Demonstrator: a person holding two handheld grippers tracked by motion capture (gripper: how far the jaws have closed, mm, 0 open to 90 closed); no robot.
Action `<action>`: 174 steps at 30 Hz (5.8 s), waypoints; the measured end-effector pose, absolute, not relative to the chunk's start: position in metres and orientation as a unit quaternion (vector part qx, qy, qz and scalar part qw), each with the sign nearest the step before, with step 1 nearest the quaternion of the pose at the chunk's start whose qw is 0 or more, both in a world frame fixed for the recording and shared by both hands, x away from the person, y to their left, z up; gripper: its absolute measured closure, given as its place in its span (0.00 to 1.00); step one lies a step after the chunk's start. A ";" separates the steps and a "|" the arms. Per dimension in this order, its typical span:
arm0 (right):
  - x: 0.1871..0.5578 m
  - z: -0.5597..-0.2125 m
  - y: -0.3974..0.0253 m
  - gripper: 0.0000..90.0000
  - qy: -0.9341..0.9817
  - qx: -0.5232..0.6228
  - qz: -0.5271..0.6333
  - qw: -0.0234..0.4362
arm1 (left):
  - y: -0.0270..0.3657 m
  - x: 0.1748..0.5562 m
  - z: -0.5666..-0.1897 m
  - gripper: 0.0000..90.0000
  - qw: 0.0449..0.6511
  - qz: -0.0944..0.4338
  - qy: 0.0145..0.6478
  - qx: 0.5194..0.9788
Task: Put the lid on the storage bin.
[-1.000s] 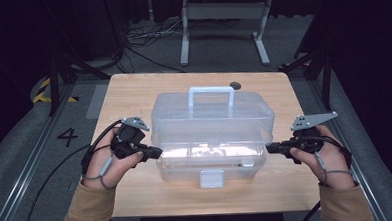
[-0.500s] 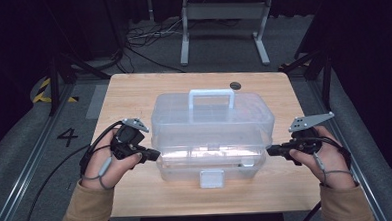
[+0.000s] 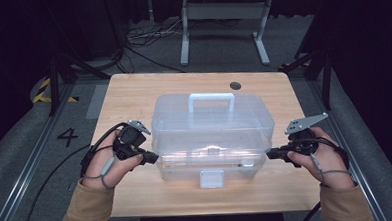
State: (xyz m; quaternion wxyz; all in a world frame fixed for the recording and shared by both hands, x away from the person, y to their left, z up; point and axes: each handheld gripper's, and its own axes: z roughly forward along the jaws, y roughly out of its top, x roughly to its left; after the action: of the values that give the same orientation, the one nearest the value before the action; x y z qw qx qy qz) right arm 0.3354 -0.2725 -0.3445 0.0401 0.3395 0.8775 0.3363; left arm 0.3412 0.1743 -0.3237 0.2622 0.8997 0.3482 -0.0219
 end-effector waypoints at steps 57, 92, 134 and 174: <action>0.343 -0.366 -0.264 1.00 0.906 0.330 0.266 0.001 | 0.165 0.352 -0.349 0.99 0.188 -0.064 0.336 0.921; 0.341 -0.367 -0.272 0.95 0.910 0.330 0.250 -0.012 | 0.173 0.354 -0.353 0.92 0.187 -0.077 0.341 0.918; 0.393 -0.366 -0.333 0.48 0.802 0.410 0.393 0.186 | 0.252 0.366 -0.372 0.54 0.380 0.133 0.473 0.783; 0.427 -0.451 -0.384 0.45 0.780 0.453 0.389 0.189 | 0.279 0.402 -0.439 0.38 0.385 0.142 0.496 0.765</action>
State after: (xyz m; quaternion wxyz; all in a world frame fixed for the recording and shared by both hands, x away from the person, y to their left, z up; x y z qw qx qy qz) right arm 0.4265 -0.3840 -0.4512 0.1895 0.4526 0.7796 0.3891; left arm 0.4022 0.2786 -0.4392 0.3848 0.7653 0.4959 0.1425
